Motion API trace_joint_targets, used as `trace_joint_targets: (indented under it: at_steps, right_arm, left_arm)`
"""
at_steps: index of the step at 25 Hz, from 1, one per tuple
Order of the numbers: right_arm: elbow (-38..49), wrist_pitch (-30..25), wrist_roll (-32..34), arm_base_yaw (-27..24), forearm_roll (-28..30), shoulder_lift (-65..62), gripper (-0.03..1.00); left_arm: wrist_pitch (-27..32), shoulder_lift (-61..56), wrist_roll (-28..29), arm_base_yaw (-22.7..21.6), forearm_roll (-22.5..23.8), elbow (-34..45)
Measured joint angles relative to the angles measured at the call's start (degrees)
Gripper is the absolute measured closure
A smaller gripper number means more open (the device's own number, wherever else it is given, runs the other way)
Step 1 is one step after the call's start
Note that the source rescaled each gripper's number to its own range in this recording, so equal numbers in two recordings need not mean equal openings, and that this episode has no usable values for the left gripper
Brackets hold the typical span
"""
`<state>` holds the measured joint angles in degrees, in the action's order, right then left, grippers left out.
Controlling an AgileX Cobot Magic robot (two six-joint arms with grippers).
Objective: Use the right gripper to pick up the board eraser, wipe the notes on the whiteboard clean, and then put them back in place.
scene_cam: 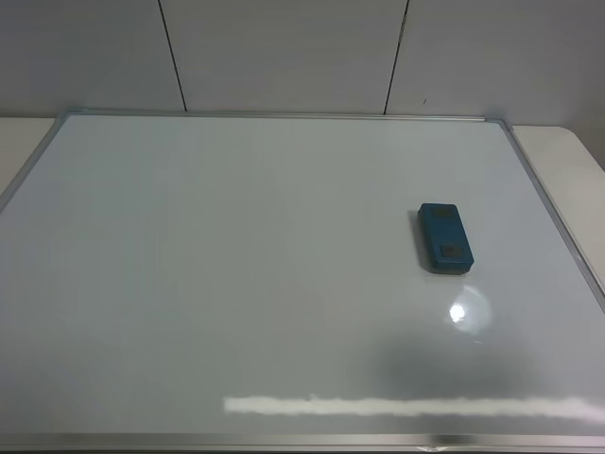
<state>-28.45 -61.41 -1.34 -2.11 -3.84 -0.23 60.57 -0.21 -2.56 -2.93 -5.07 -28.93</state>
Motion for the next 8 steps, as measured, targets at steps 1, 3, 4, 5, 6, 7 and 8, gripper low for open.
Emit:
trace_joint_targets:
  at_steps: [1, 3, 4, 5, 6, 7, 8]
  right_arm:
    - [0.00, 0.00, 0.00, 0.00, 0.00, 0.00, -0.03]
    - [0.00, 0.00, 0.00, 0.00, 0.00, 0.00, -0.03]
    - [0.00, 0.00, 0.00, 0.00, 0.00, 0.00, -0.03]
    - [0.00, 0.00, 0.00, 0.00, 0.00, 0.00, -0.03]
    - [0.00, 0.00, 0.00, 0.00, 0.00, 0.00, -0.03]
    - [0.00, 0.00, 0.00, 0.00, 0.00, 0.00, -0.03]
    - [0.00, 0.00, 0.00, 0.00, 0.00, 0.00, -0.03]
  left_arm:
    - [0.00, 0.00, 0.00, 0.00, 0.00, 0.00]
    - [0.00, 0.00, 0.00, 0.00, 0.00, 0.00]
    - [0.00, 0.00, 0.00, 0.00, 0.00, 0.00]
    - [0.00, 0.00, 0.00, 0.00, 0.00, 0.00]
    - [0.00, 0.00, 0.00, 0.00, 0.00, 0.00]
    - [0.00, 0.00, 0.00, 0.00, 0.00, 0.00]
    - [0.00, 0.00, 0.00, 0.00, 0.00, 0.00]
